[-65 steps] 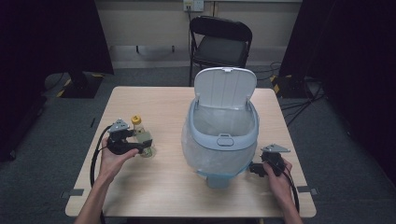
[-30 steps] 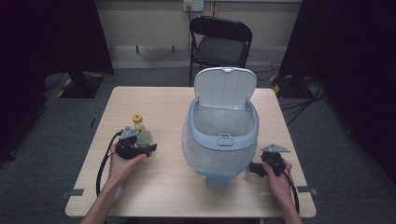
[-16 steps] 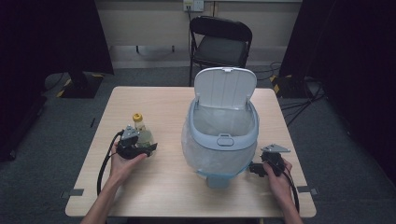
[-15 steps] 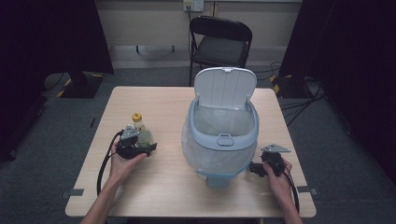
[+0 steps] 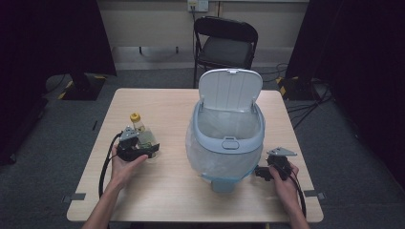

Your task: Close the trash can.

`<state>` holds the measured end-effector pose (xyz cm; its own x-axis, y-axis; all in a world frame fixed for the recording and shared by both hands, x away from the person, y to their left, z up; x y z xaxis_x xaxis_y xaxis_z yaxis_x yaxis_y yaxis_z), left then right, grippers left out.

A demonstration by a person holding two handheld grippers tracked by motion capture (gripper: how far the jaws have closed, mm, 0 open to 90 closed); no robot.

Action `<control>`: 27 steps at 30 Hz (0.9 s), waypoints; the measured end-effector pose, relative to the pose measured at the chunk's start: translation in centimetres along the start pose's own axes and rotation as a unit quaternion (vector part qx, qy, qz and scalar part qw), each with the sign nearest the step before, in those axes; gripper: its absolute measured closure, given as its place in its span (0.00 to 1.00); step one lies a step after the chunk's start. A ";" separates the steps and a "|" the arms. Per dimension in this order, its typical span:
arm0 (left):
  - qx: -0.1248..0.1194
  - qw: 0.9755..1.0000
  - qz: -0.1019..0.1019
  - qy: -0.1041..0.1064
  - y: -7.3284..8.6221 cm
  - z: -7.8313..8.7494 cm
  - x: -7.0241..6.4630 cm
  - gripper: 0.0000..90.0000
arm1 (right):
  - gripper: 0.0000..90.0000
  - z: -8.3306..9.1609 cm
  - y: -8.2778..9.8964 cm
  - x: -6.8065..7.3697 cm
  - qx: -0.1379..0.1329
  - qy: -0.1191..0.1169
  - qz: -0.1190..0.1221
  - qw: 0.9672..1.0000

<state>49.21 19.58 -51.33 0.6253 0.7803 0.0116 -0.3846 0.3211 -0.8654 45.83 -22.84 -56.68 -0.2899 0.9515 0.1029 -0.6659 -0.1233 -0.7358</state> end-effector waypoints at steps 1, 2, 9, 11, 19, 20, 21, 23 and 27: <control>-0.005 1.000 0.007 0.002 -0.1 -0.1 -0.1 0.31 | 0.20 0.0 0.0 0.0 0.000 0.000 0.001 1.000; -0.011 1.000 0.014 0.008 -0.4 -0.2 -0.2 0.31 | 0.20 0.0 0.0 0.0 0.000 0.000 0.000 1.000; -0.022 1.000 -0.002 0.011 -1.9 0.2 -0.9 0.31 | 0.20 0.0 0.0 0.0 0.000 0.000 0.001 1.000; -0.029 0.999 -0.006 0.012 -2.4 0.6 -1.0 0.31 | 0.20 0.0 0.0 0.0 -0.002 0.000 0.003 1.000; -0.068 0.998 -0.007 0.016 -5.0 2.8 -1.5 0.31 | 0.20 0.0 0.0 0.0 -0.002 0.001 0.002 1.000; -0.072 0.997 -0.007 0.017 -5.2 3.0 -1.5 0.31 | 0.20 0.0 0.0 0.0 -0.002 0.001 0.002 1.000; -0.076 0.997 -0.007 0.017 -5.6 3.2 -1.6 0.31 | 0.20 0.0 0.0 0.0 -0.002 0.001 0.002 1.000; -0.084 0.996 -0.009 0.018 -6.1 3.8 -1.7 0.31 | 0.20 0.0 0.0 0.0 -0.002 0.001 0.002 1.000; -0.099 0.995 -0.015 0.020 -7.1 4.7 -1.8 0.31 | 0.20 0.0 0.0 0.0 -0.002 0.001 0.002 1.000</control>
<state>47.64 18.41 -42.81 0.6623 0.7489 0.0226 -0.2262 0.2286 -0.9469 45.86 -22.87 -56.67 -0.2915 0.9515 0.0983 -0.6624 -0.1266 -0.7384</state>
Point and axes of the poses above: each handheld gripper's, and its own axes: z roughly backward along the jaws, y roughly out of its underside, x roughly to its left, the point moved 10 cm from there along -z, roughly forward along the jaws, and after that the axes turned 9 degrees about -z, right-handed, at the moved point
